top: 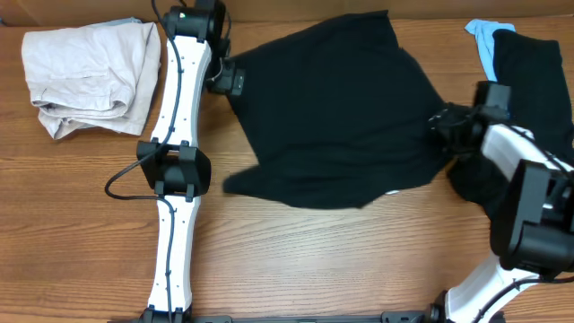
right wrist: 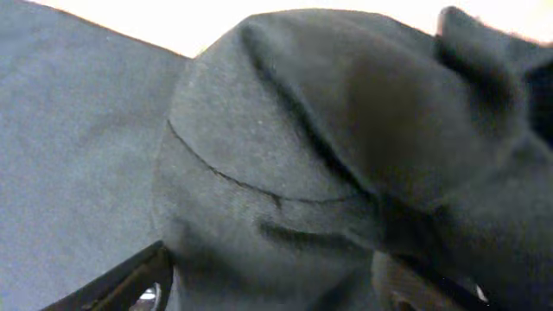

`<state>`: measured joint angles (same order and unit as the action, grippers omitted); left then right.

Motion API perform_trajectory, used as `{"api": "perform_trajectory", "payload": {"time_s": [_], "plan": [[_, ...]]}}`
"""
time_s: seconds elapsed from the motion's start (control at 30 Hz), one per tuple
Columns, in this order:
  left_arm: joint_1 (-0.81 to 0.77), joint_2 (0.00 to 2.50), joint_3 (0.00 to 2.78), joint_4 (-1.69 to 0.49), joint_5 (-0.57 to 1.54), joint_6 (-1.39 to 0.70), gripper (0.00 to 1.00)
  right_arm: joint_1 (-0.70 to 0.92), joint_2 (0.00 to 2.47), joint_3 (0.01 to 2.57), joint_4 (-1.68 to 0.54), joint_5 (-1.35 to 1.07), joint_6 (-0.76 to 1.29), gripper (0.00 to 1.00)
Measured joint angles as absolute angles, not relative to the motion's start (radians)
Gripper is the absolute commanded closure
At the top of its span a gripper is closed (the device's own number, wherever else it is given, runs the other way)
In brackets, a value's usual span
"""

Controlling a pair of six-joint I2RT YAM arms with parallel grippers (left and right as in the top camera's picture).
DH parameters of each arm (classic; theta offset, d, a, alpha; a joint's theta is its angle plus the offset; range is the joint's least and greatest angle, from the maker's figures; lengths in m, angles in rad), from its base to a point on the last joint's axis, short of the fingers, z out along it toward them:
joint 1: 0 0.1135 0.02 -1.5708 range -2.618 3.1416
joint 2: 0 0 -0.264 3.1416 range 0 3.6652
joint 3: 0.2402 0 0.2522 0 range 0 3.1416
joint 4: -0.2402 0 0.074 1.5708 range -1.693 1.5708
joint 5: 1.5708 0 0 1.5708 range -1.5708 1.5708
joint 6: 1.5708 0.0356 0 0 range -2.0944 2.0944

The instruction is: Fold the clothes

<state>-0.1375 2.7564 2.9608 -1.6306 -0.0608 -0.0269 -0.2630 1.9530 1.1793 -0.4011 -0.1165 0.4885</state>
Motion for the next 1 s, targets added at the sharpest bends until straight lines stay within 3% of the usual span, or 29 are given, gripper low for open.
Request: {"api": "perform_trajectory", "payload": {"time_s": [0.13,0.33,0.63,0.7,0.9,1.0], "plan": [[-0.137,2.756,2.97,-1.542,-0.037,-0.014,0.0,-0.294,1.985,1.287,-0.57,-0.151,0.416,0.0],[-0.138,2.753,2.93,-1.381,0.036,0.064,0.0,-0.268,2.0,1.473,-0.839,-0.154,0.381,0.0],[-0.138,2.753,2.695,-1.195,0.086,0.181,0.02,-0.177,1.922,1.571,-0.955,-0.158,0.366,0.0],[-0.138,2.753,2.67,-1.164,0.095,0.198,0.07,-0.163,1.918,1.571,-0.964,-0.159,0.365,0.0],[-0.139,2.753,2.648,-1.11,0.107,0.231,0.42,-0.147,1.918,1.571,-0.981,-0.16,0.365,0.0],[-0.14,2.753,2.624,-1.11,0.108,0.24,0.43,-0.143,1.918,1.571,-0.995,-0.16,0.366,0.0]]}}
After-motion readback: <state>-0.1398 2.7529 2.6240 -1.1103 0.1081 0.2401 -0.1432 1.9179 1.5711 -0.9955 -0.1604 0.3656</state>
